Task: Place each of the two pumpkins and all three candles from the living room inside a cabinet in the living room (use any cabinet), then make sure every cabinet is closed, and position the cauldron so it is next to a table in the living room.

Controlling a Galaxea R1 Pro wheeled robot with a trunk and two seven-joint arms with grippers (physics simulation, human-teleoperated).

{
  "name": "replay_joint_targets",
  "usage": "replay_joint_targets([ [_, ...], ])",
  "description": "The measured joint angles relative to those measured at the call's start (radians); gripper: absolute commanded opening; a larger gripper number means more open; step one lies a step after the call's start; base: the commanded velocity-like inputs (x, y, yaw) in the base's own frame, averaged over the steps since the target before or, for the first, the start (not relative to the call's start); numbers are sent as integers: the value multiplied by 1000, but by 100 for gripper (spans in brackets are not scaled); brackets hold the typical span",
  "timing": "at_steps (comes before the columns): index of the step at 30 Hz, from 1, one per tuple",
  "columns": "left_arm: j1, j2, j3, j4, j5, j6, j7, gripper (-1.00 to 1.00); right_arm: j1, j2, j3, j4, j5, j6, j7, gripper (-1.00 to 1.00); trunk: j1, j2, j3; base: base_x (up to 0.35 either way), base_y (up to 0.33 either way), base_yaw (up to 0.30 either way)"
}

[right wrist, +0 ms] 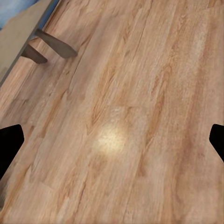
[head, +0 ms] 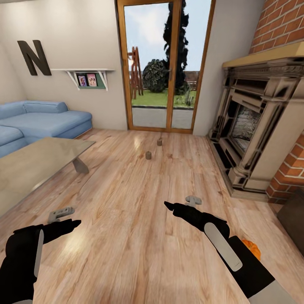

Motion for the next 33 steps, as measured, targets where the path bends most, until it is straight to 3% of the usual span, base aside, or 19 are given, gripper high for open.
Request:
replay_joint_targets([
  [9,0,1,2,1,6,1,0,100,0,1,-4,0,0,6,-2,100,35,-63,-28,0,0,0],
  [14,-1,11,49,9,47,1,-3,100,0,0,-5,-2,0,3,-1,100,54,-98,-44,0,0,0],
  [18,-1,21,59,51,66,1,-5,100,0,0,-3,-2,0,3,-3,100,69,-126,-56,0,0,0],
  [20,1,45,61,109,67,-1,-6,100,0,1,-3,-2,0,3,-4,100,77,-140,-63,0,0,0],
  [23,3,107,61,269,81,-6,-16,100,0,1,-3,-2,0,3,-6,100,88,-161,-72,0,0,0],
  [26,3,166,59,436,143,-12,-67,100,0,1,-3,-3,0,9,-7,100,100,-182,-82,0,0,0],
  [28,2,195,58,502,178,-16,-96,100,0,2,-2,-3,-1,13,-7,100,107,-196,-88,0,0,0],
  [30,3,207,56,526,192,-25,-106,100,0,3,-2,-4,-2,15,-7,100,115,-210,-94,0,0,0],
  [33,3,209,53,588,204,-113,-114,100,0,4,-1,-4,-3,16,-6,100,127,-231,-103,0,0,0],
])
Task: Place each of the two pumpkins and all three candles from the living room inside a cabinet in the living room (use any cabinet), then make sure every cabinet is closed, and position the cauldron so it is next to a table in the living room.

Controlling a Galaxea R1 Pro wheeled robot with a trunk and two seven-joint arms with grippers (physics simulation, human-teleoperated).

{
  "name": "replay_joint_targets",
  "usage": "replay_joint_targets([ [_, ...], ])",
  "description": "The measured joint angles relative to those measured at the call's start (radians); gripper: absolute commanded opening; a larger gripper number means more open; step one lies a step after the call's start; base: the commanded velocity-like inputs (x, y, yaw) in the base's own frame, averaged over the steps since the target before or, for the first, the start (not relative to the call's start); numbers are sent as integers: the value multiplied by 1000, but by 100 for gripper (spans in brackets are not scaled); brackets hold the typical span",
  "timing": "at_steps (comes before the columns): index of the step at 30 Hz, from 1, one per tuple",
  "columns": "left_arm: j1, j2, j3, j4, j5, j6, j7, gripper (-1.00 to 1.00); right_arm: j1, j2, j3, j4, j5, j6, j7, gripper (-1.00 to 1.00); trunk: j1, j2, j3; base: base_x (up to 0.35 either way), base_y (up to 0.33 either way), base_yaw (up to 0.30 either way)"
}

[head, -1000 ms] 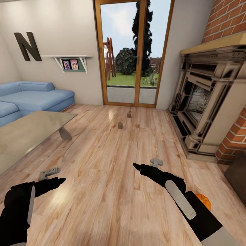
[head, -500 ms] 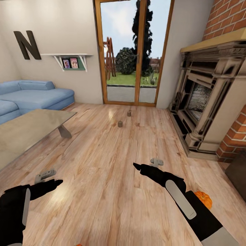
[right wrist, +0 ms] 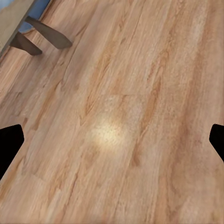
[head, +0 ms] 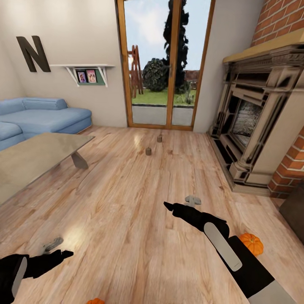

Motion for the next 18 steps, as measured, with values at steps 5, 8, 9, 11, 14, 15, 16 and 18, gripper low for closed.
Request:
replay_joint_targets([
  [5,0,4,-4,182,1,-130,-3,100,0,8,0,-1,0,1,1,100,19,-35,-16,0,0,0],
  [8,0,4,-4,183,2,-130,-3,100,0,9,0,-1,0,1,1,100,31,-56,-25,0,0,0],
  [9,0,4,-4,183,2,-130,-3,100,0,9,0,-1,0,1,1,100,34,-63,-28,0,0,0],
  [11,0,8,-1,227,2,-162,-3,100,0,22,7,-13,-1,2,0,100,42,-77,-34,0,0,0],
  [14,0,13,3,251,3,-181,-4,100,0,35,26,-29,-1,4,-3,100,54,-98,-44,0,0,0],
  [15,0,19,4,255,4,-184,-6,100,0,38,30,-31,-1,5,-4,100,57,-105,-47,0,0,0],
  [16,0,23,4,256,6,-185,-8,100,0,39,31,-32,-1,5,-4,100,61,-112,-50,0,0,0],
  [18,0,42,4,258,16,-187,-27,100,0,42,33,-31,-2,5,-4,100,69,-126,-56,0,0,0],
])
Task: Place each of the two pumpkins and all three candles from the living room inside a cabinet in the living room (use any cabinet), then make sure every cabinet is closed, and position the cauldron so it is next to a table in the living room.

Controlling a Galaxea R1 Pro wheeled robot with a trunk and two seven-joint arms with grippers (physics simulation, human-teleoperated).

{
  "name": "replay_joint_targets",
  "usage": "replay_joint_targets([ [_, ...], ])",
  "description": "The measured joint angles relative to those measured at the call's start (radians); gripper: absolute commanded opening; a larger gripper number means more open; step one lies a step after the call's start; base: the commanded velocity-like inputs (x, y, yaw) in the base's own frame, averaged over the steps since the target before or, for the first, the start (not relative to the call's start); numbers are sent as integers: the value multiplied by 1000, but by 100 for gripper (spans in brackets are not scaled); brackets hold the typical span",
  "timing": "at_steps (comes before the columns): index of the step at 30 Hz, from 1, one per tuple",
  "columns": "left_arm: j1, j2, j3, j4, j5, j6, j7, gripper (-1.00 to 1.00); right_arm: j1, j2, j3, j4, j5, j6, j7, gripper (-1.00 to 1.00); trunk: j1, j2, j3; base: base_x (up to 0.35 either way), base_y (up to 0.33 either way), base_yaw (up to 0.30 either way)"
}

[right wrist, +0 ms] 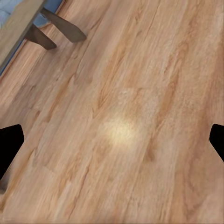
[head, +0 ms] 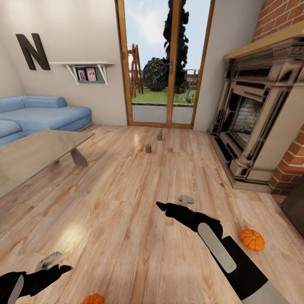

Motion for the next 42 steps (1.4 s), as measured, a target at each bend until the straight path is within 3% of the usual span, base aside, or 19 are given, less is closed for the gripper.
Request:
replay_joint_targets([
  [6,1,35,1,6,12,-9,-87,100,0,17,2,5,1,-2,0,100,23,-42,-19,0,0,0],
  [11,1,53,2,49,14,-36,-115,100,0,21,4,2,1,-3,1,100,42,-77,-34,0,0,0],
  [15,1,61,2,56,15,-42,-120,100,0,21,4,-1,2,-3,1,100,44,-78,-50,0,0,0],
  [20,1,87,2,65,13,-44,-241,100,0,21,4,-3,2,-3,2,100,46,-79,-69,0,0,0],
  [24,1,113,2,88,13,-44,-273,100,0,22,4,-3,2,-3,3,100,48,-80,-85,0,0,0],
  [32,1,119,0,94,15,-44,-281,100,0,22,6,-7,2,-4,7,100,52,-82,-116,0,0,0],
  [35,1,114,-1,94,14,-44,-281,100,0,19,8,-66,0,-1,22,100,53,-83,-127,0,0,0],
  [42,1,111,-2,94,16,-76,-283,100,0,20,71,-127,-15,27,110,100,56,-85,-154,0,0,0],
])
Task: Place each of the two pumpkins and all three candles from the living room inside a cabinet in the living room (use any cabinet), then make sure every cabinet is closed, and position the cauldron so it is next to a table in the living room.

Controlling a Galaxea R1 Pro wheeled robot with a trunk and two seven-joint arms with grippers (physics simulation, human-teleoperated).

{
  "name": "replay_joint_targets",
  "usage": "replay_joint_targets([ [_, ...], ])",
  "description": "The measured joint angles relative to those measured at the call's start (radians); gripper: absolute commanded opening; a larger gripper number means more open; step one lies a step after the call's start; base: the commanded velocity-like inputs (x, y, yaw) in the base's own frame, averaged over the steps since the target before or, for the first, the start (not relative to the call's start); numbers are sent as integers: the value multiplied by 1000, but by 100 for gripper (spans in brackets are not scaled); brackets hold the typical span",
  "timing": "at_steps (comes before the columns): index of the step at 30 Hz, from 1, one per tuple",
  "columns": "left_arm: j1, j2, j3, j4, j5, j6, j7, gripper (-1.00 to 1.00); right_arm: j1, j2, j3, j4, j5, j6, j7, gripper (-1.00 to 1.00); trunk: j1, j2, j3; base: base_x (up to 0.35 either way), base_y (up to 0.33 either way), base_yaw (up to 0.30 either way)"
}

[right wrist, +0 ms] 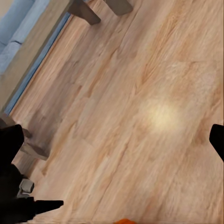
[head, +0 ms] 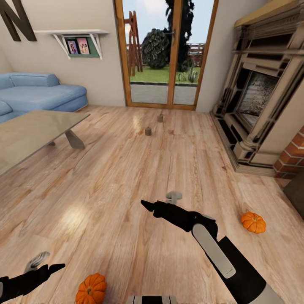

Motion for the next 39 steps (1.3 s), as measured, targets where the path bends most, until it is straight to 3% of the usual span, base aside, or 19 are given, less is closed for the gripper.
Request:
replay_joint_targets([
  [5,0,-1,0,0,1,-6,-7,100,0,1,14,-6,-2,1,35,100,2,-1,-19,0,0,0],
  [9,0,4,0,0,-2,-8,-74,100,0,1,15,0,-6,-6,50,100,4,-2,-35,0,0,0],
  [12,0,1,-1,0,-3,-10,-88,100,0,1,15,-2,-6,-7,53,100,5,-3,-46,0,0,0],
  [32,0,9,0,23,0,-50,-102,100,0,2,16,2,-8,-10,84,100,14,-8,-124,0,0,0],
  [39,0,17,4,69,-4,-60,-216,100,0,3,17,2,-8,-10,84,100,18,-9,-151,0,0,0],
])
